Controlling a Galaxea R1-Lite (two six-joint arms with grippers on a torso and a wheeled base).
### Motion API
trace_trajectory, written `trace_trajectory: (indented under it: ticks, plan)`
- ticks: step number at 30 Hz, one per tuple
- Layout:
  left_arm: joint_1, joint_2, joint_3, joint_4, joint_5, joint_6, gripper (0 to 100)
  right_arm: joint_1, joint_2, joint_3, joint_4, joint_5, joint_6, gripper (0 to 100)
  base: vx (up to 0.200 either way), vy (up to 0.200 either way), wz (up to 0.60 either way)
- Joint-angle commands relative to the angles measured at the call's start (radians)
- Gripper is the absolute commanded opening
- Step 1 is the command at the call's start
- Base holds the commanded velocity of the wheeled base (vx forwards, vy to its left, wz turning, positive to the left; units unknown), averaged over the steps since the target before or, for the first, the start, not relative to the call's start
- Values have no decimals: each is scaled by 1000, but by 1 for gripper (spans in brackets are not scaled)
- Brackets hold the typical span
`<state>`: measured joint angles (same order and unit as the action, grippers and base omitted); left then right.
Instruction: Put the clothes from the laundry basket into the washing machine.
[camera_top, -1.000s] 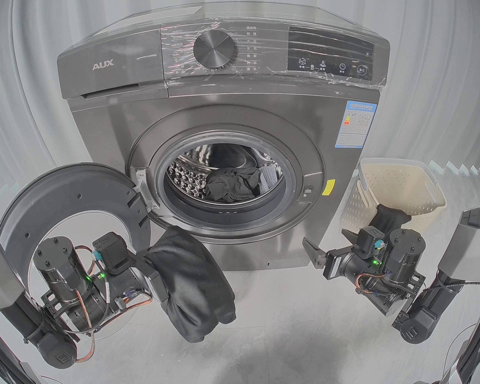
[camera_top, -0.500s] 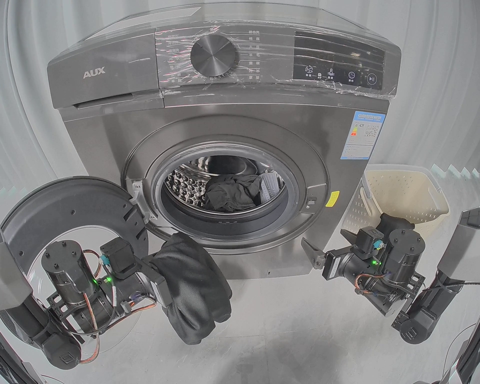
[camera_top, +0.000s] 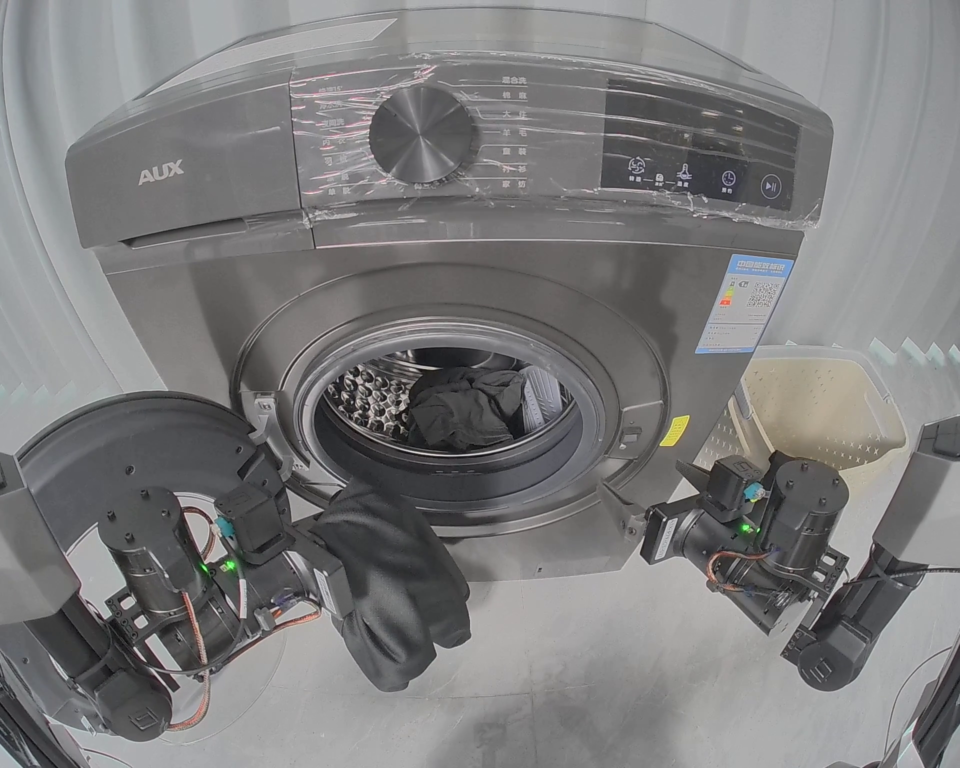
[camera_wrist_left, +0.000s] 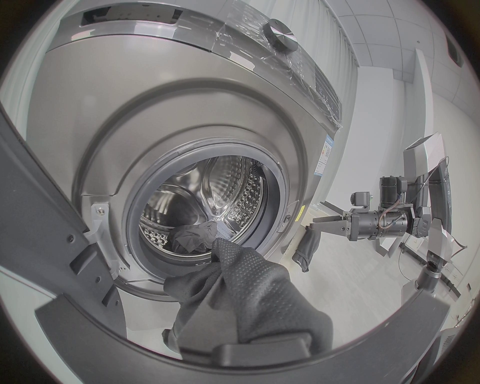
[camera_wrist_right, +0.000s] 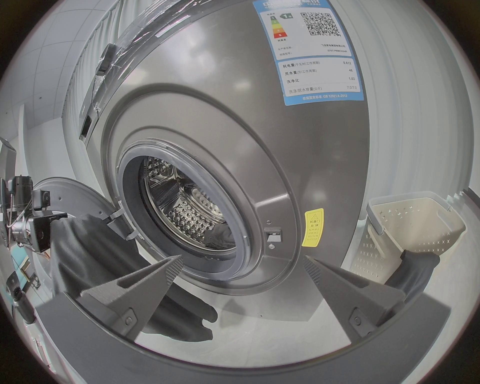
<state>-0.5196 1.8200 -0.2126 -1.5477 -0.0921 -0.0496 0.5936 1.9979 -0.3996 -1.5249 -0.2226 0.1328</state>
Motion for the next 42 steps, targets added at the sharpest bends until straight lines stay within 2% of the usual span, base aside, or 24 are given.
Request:
trace_trajectory:
  ticks: [1,11,16,19,24,28,33,38,41,42]
  plan:
    - [-4,13,1,0,0,-1,0,0,6,2,-1,0,1,100,0,0,0]
    - [-40,5,-4,0,2,-3,0,6,-1,5,-3,5,-1,100,60,0,0]
    - [-82,21,-21,0,2,-4,0,81,-33,31,-6,19,-1,100,0,0,0]
    - [-73,81,-79,0,2,-1,0,110,-39,41,-6,19,1,100,0,0,0]
    - [-66,142,-160,0,-1,-15,0,110,-41,48,-6,20,1,100,0,0,0]
    - [-66,205,-235,0,-3,-7,0,110,-37,48,-6,20,1,100,0,0,0]
    - [-65,295,-341,0,-5,-30,0,110,-33,61,-6,22,1,100,0,0,0]
    - [-66,363,-429,0,0,-79,0,112,-31,62,-6,22,1,100,0,0,0]
    - [-65,394,-462,0,2,-84,0,110,-30,62,-6,22,1,100,0,0,0]
    - [-63,426,-501,0,15,-84,0,110,-30,62,-6,22,1,100,0,0,0]
